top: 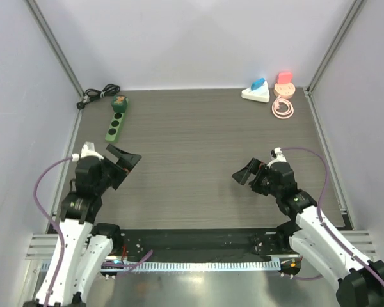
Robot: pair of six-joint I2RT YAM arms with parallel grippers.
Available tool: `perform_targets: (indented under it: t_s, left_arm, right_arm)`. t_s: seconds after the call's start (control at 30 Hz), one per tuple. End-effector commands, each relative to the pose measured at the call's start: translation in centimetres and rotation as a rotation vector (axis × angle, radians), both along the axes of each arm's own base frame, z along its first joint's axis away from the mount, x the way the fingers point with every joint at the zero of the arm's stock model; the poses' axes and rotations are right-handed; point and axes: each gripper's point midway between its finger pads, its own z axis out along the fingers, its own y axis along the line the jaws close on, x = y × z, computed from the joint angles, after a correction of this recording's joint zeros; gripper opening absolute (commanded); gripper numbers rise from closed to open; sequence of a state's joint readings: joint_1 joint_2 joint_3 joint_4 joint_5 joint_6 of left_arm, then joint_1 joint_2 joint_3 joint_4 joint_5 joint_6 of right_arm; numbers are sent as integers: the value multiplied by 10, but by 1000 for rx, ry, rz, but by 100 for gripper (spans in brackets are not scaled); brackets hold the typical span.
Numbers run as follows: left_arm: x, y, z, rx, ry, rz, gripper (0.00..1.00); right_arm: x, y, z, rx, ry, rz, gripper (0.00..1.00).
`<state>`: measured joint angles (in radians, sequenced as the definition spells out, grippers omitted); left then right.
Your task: Pull the plug off the socket
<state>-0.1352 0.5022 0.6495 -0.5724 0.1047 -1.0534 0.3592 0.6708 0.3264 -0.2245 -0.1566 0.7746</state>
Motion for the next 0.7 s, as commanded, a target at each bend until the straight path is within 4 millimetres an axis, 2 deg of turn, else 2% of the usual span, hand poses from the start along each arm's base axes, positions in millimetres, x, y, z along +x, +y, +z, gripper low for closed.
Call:
perform_targets:
  t_s: [0.0,0.07,0.1,0.13,0.17,0.23,0.27,0.3,0.33,0.37,0.4,0.43,0.47,0.53,0.57,0.6,0.63,0.67]
  left_arm:
    - [9,11,-7,178,104,-37,100]
    - [24,4,11,193,73,-87,100]
    - [31,4,9,204,95,-89,100]
    - [42,5,-1,222,148,-97,100]
    - [53,11,8,267,132,-102,100]
    - [70,24,-2,331,192,-79,100]
    - [80,33,8,371,178,-54,100]
    - [87,47,10,445,186,-28,100]
    - [98,53,0,491,224,-31,100]
    - [105,59,0,522,235,-24,100]
    - [118,67,14,573,215,-15,100]
    - [126,70,14,602,223,-21,100]
    - [145,77,13,644,241,-15,100]
    - [162,86,12,723,260,-53,100]
    - [178,91,-12,743,323,-88,100]
    - [186,93,-18,753,341,-109,100]
    - [204,96,-9,760,318,-111,100]
    - [215,97,-13,795,313,-140,100]
  right_arm:
    - [25,-16,25,-108,-85,-74,100]
    - [28,-11,32,-106,-90,-47,100]
    - [29,-8,34,-134,-108,1,100]
    - [28,2,43,-119,-118,71,100]
    - [26,6,44,-125,-117,109,100]
    - [21,16,46,-98,-112,175,100]
    - [18,21,47,-80,-113,207,100]
    - [18,27,49,-55,-132,232,100]
    - [18,31,47,-38,-129,248,100]
    - [17,37,47,-10,-127,276,100]
    - [20,42,50,7,-143,291,100]
    - [20,46,50,21,-141,308,99]
    - [23,52,47,39,-129,336,100]
    - [25,59,45,55,-111,368,100]
    - [23,65,39,73,-83,401,100]
    - [28,69,42,85,-102,412,100]
    - [30,71,45,91,-107,424,100]
    - [31,73,44,93,-108,437,100]
